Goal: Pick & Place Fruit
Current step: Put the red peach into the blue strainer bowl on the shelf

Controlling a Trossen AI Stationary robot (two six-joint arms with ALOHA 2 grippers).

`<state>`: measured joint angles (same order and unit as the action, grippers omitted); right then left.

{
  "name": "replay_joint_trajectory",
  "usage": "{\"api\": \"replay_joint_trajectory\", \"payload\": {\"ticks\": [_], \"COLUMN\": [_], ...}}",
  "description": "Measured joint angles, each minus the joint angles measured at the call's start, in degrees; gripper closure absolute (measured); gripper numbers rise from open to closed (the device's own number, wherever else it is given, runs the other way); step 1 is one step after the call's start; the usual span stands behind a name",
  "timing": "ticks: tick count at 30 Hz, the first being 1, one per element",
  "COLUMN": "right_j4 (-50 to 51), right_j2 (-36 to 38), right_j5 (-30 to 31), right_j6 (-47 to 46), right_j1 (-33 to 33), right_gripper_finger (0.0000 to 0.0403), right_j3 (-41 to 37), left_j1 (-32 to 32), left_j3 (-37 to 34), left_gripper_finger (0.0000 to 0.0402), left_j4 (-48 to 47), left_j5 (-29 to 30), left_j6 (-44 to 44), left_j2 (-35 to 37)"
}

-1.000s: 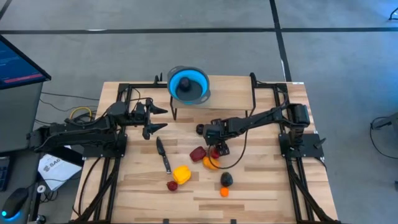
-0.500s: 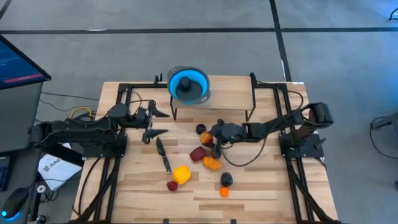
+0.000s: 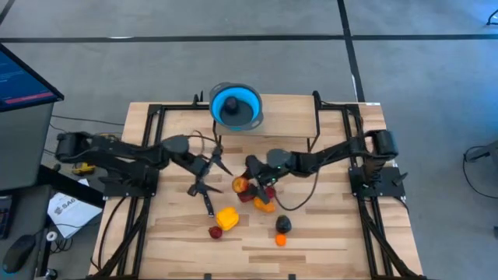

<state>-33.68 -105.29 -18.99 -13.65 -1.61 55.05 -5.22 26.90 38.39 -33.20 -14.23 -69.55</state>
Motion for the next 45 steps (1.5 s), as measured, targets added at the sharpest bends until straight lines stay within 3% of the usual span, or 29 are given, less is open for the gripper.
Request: {"api": "replay_joint_trajectory", "payload": {"ticks": [8, 18, 23, 30, 39, 45], "right_j4": [2.8, 0.8, -0.5, -0.6, -0.4, 0.8], "right_j2": [-5.1, -5.5, -5.4, -5.4, -5.3, -5.3], "right_j5": [-5.5, -5.6, -8.0, -8.3, -8.4, -11.2], "right_j6": [0.1, 0.1, 0.1, 0.1, -1.2, -3.4], "right_j1": [0.6, 2.5, 3.0, 2.9, 3.0, 3.9], "right_gripper_finger": [0.0158, 0.0158, 0.0158, 0.0158, 0.0158, 0.0138], "right_j3": [4.5, 5.0, 5.0, 5.0, 5.0, 5.1], "left_j1": [0.2, 4.9, 6.0, 6.0, 5.9, 5.9], "left_j3": [3.8, 3.8, 3.8, 3.8, 3.8, 3.8], "left_gripper_finger": [0.0065, 0.0029, 0.0041, 0.0070, 0.0140, 0.0135], "left_j4": [-4.5, -10.1, -10.1, -10.1, -10.0, -10.0], "left_j5": [-0.7, 12.6, 18.4, 18.1, 15.7, 16.0], "left_j6": [-3.7, -15.9, -18.3, -18.4, -18.4, -18.1], "left_j2": [-6.6, -8.0, -8.2, -8.2, -8.2, -8.2]}}
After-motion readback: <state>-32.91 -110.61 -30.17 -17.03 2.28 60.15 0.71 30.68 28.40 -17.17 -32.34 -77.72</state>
